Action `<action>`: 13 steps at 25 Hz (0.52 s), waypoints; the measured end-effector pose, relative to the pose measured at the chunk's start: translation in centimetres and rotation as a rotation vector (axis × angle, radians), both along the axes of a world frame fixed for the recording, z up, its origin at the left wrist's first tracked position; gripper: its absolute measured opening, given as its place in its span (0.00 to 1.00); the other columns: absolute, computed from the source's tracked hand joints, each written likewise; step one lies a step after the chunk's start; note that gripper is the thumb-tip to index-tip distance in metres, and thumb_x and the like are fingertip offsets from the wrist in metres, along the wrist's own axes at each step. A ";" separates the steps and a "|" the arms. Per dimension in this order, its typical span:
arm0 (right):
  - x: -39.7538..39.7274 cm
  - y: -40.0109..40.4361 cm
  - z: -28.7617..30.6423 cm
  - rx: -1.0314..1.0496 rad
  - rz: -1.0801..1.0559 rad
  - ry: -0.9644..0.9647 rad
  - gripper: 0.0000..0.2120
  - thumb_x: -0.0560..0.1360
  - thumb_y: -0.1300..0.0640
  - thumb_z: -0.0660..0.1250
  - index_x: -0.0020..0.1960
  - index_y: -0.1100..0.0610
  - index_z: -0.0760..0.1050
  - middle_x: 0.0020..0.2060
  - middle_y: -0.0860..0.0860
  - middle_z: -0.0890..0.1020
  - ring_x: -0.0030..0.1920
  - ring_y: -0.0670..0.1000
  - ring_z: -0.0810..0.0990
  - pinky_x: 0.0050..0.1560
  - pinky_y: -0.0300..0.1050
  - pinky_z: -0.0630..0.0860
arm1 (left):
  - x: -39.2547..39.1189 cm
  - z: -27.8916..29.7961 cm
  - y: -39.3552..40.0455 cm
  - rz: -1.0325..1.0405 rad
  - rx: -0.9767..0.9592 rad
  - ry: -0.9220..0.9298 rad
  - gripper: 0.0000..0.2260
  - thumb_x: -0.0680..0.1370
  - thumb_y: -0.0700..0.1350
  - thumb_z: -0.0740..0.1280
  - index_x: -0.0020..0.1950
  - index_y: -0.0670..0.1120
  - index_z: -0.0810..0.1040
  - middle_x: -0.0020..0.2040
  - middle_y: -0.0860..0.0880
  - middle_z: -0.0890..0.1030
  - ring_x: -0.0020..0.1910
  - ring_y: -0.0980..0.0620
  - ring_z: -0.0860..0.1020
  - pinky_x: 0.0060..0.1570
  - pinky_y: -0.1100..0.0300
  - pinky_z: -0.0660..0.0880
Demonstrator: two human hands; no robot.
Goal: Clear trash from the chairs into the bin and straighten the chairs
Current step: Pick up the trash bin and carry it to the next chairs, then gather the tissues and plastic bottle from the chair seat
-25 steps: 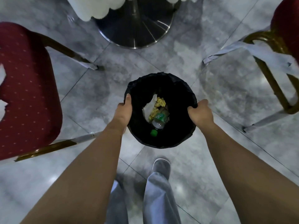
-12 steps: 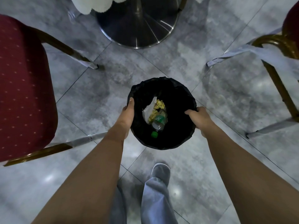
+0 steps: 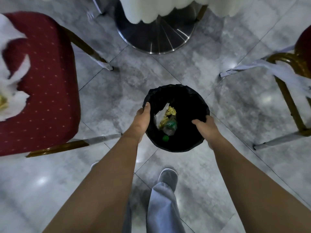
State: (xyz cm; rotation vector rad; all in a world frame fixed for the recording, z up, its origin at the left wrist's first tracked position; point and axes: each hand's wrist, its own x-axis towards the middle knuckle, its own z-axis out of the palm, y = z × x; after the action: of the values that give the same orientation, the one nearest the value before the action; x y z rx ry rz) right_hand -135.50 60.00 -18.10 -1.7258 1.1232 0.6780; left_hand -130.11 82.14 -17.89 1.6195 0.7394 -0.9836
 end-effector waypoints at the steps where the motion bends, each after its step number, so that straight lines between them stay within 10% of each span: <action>1: -0.2 0.7 0.9 -0.010 0.032 -0.008 0.41 0.67 0.44 0.67 0.76 0.54 0.59 0.69 0.54 0.73 0.66 0.60 0.74 0.67 0.59 0.71 | -0.1 1.4 0.5 -0.017 0.008 -0.005 0.39 0.74 0.73 0.49 0.79 0.53 0.58 0.78 0.48 0.63 0.75 0.45 0.64 0.74 0.47 0.60; 13: 1.0 16.1 17.8 -0.190 0.507 -0.185 0.29 0.82 0.48 0.57 0.78 0.58 0.56 0.75 0.58 0.65 0.73 0.60 0.65 0.70 0.54 0.65 | -1.4 19.5 12.5 -0.035 0.107 -0.340 0.31 0.81 0.64 0.53 0.79 0.49 0.59 0.79 0.50 0.60 0.77 0.48 0.60 0.72 0.54 0.58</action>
State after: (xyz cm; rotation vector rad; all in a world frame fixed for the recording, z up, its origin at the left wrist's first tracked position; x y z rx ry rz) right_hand -134.48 76.11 -0.33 -2.2182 0.6370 0.7105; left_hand -131.48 94.65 1.61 1.8393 0.5387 -0.6763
